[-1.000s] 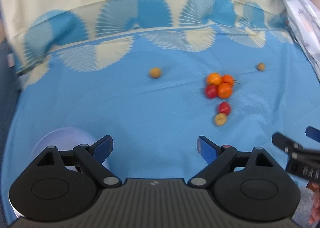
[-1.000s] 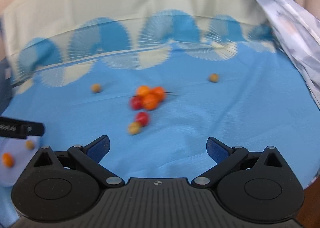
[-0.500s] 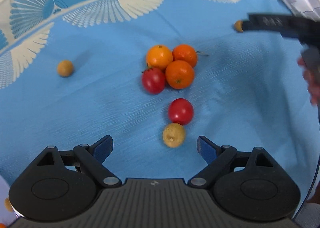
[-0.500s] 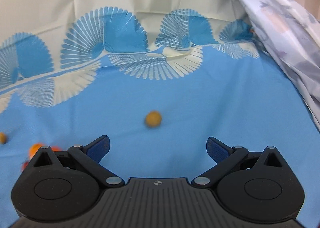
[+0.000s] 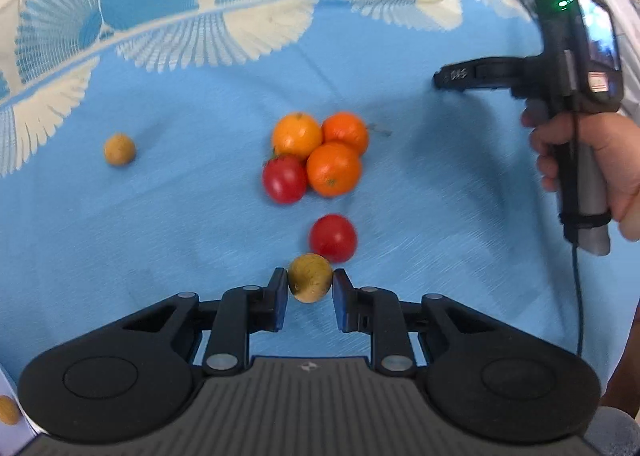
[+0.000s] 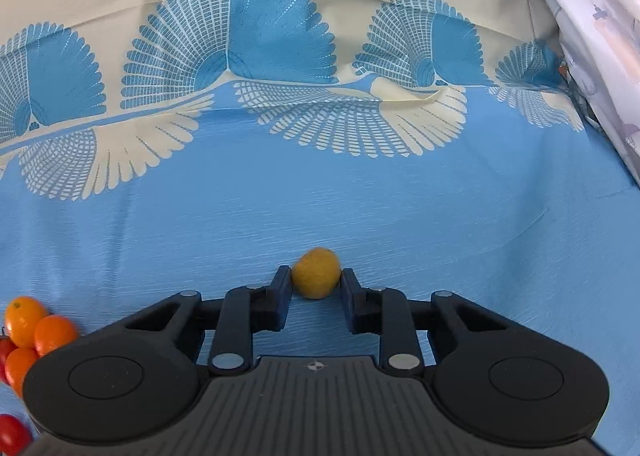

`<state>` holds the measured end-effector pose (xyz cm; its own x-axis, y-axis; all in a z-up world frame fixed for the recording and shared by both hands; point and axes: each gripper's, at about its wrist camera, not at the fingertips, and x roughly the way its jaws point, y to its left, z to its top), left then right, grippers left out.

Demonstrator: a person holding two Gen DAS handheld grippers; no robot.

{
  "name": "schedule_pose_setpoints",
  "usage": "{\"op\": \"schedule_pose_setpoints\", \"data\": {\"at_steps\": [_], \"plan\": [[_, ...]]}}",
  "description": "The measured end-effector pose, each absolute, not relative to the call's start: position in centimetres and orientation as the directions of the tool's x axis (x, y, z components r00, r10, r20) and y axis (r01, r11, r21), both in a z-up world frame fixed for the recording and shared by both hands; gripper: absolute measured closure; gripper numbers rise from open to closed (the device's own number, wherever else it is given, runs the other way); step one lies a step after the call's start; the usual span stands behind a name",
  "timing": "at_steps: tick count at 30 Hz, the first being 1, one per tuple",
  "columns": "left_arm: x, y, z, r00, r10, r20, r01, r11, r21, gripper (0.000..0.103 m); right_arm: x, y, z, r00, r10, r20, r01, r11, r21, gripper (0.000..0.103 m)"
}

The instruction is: Organize fruits

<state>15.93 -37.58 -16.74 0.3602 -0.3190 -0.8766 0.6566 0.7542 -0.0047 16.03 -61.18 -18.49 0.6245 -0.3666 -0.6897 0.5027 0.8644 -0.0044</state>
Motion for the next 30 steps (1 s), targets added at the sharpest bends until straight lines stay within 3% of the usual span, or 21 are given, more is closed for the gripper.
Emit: {"op": "schedule_pose_setpoints", "data": {"at_steps": [13,30], "plan": [[12.8,-32.5,-10.9,0.427,-0.307,-0.851,0.596,0.803,0.009,0.077,11.1,-56.2,-13.6,0.678,-0.285,-0.677,0.456,0.886,0.084,0.076],[5.7,-19.1,-1.3,0.546,-0.313,-0.777,0.48,0.877,-0.017,0.077,-0.6,-38.6,-5.3,0.81,-0.073,-0.583,0.211,0.962,0.172,0.076]]}}
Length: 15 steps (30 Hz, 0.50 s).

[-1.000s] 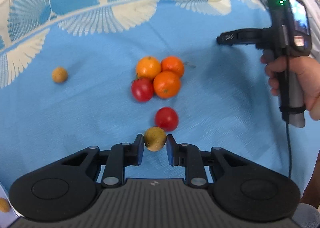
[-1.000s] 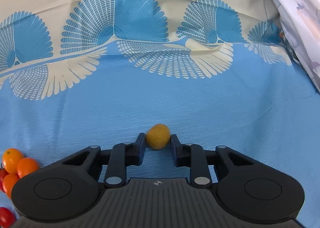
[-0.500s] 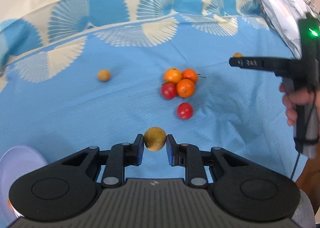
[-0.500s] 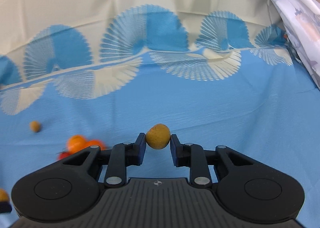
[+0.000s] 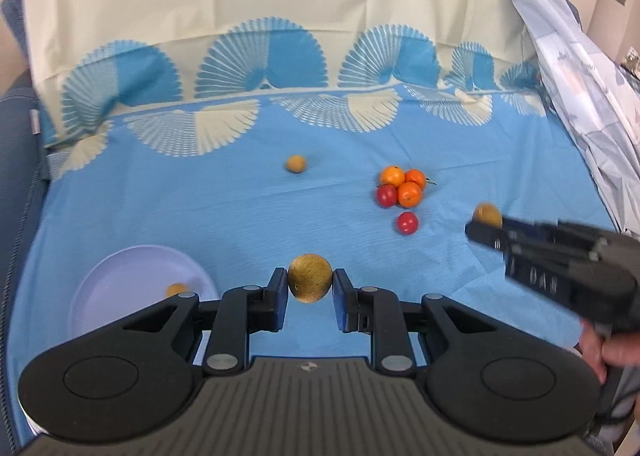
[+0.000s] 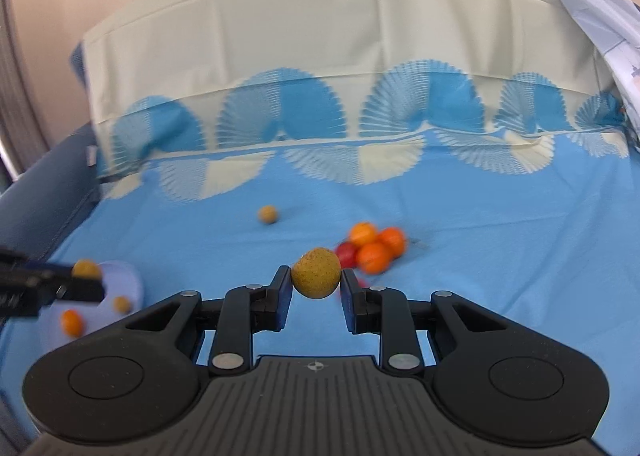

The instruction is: Organize fruits

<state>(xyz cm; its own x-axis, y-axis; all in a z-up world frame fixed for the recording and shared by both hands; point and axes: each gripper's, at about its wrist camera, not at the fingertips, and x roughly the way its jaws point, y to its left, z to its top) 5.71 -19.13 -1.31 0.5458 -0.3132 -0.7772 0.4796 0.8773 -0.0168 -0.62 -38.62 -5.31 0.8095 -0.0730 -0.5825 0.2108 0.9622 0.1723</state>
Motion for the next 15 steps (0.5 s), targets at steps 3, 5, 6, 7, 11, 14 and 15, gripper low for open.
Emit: {"op": "schedule_pose_setpoints", "data": {"at_steps": [3,5,6,7,11,14,15], "plan": [[4.3,-17.1,-0.3,0.559,-0.307,-0.77,0.464,0.885,-0.016,0.077,-2.2,-35.7,-4.4,0.812,-0.041,-0.582,0.18,0.967,0.182,0.076],[3.2,-15.7,0.1,0.565,-0.306,-0.766,0.454,0.891,-0.021,0.077,-3.0,-34.0,-3.8,0.812,-0.019,-0.583,0.157,0.97,0.187,0.076],[2.6,-15.0,0.2,0.57,-0.305,-0.763,0.447,0.894,-0.023,0.077,-3.5,-33.0,-3.5,0.814,-0.007,-0.581,0.143,0.972,0.188,0.076],[2.2,-14.1,0.4,0.578,-0.301,-0.759,0.438,0.899,-0.023,0.077,-3.9,-32.2,-3.3,0.814,0.001,-0.581,0.131,0.974,0.185,0.076],[0.9,-10.5,0.7,0.602,-0.288,-0.745,0.394,0.918,-0.036,0.077,-4.6,-28.9,-2.8,0.809,0.026,-0.588,0.086,0.983,0.162,0.076],[0.5,-7.9,1.1,0.622,-0.276,-0.733,0.356,0.933,-0.05,0.077,-4.7,-26.6,-2.6,0.8,0.032,-0.599,0.063,0.989,0.137,0.076],[0.4,-7.1,1.2,0.629,-0.272,-0.728,0.345,0.937,-0.051,0.077,-4.8,-25.9,-2.4,0.798,0.039,-0.602,0.054,0.989,0.135,0.076]]}}
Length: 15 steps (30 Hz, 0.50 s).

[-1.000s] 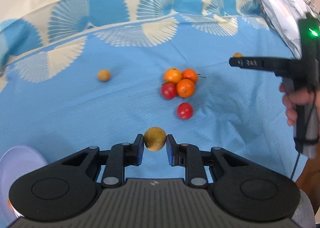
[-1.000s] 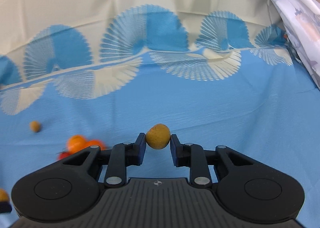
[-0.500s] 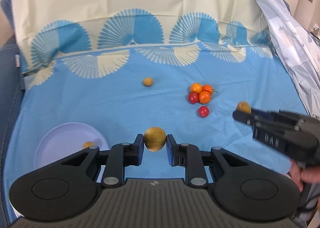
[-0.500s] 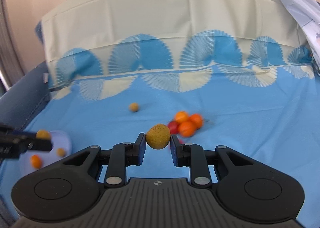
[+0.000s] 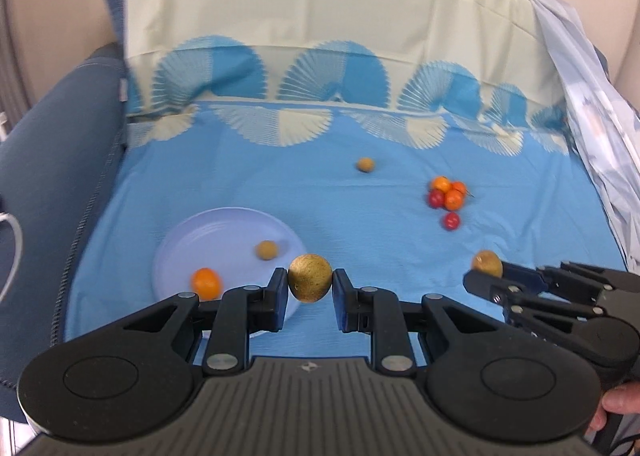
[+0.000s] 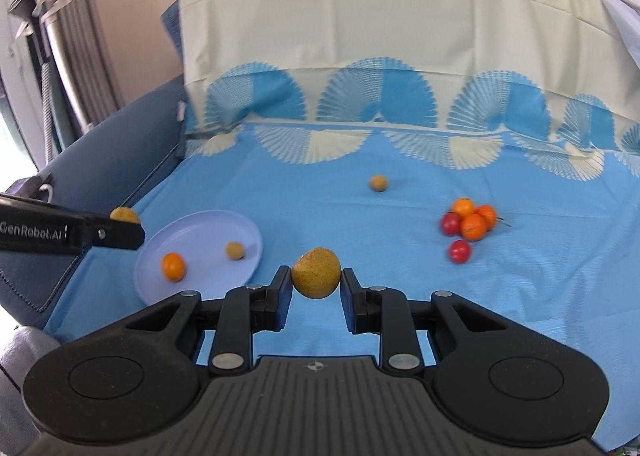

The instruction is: Organize fruits

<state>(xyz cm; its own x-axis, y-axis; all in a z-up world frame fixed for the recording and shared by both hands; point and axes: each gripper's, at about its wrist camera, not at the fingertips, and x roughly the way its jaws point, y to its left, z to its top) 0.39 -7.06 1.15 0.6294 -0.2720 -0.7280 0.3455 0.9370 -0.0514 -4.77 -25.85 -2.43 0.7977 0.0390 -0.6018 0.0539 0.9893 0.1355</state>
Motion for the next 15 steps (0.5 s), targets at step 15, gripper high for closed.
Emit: {"op": "schedule_pose_setpoints", "data": {"at_steps": [15], "plan": [[1.4,-0.4,0.6,0.669,-0.229,-0.707,0.271,0.961,-0.054,0.077,-2.3,-18.2,-2.1,0.758,0.091,-0.646,-0.052,0.996,0.079,0.076]]}}
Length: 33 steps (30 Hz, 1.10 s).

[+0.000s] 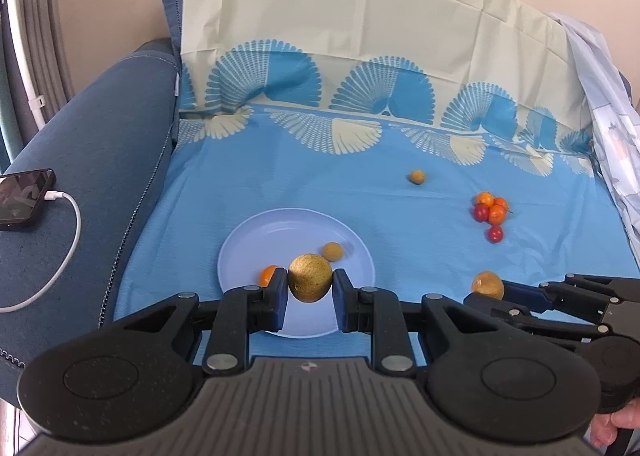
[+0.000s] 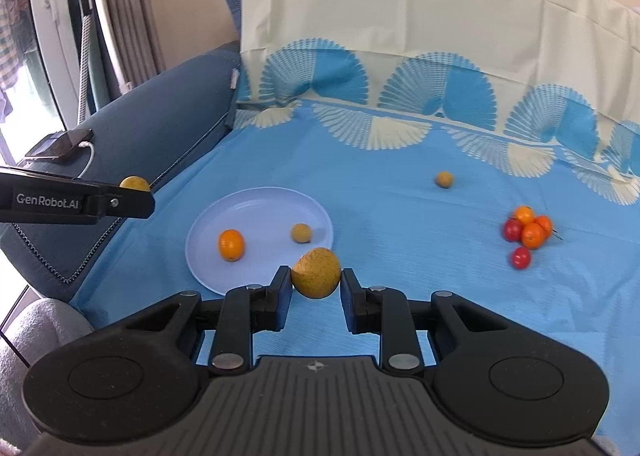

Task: Organize fruits
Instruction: 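Carry both held fruits over the blue plate and lower them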

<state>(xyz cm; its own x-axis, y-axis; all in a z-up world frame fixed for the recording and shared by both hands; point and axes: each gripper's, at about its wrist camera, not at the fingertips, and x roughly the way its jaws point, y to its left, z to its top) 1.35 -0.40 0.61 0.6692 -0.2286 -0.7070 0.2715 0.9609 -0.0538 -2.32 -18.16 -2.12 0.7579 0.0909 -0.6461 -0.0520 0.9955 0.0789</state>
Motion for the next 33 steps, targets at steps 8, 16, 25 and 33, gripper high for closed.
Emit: {"op": "schedule_pose_setpoints", "data": {"at_steps": [8,16,25,33], "plan": [[4.3,0.3,-0.3,0.666,-0.206,-0.717,0.236,0.97,-0.059,0.077,0.5,-16.1,-2.9,0.736,0.111,-0.667,-0.087,0.994,0.07,0.076],[7.6,0.5,-1.9,0.647,-0.167,-0.744,0.197,0.979,-0.049,0.077,3.6,-15.7,-4.6,0.705,0.126,-0.698,-0.087,0.992,0.091,0.076],[11.3,0.4,-4.8,0.601,-0.139,-0.787,0.167,0.985,-0.046,0.077,7.5,-15.7,-6.8,0.675,0.151,-0.723,-0.098,0.988,0.115,0.075],[13.7,-0.7,-8.8,0.533,-0.119,-0.838,0.182,0.983,-0.023,0.077,10.6,-14.6,-9.3,0.636,0.168,-0.753,-0.134,0.985,0.107,0.075]]}}
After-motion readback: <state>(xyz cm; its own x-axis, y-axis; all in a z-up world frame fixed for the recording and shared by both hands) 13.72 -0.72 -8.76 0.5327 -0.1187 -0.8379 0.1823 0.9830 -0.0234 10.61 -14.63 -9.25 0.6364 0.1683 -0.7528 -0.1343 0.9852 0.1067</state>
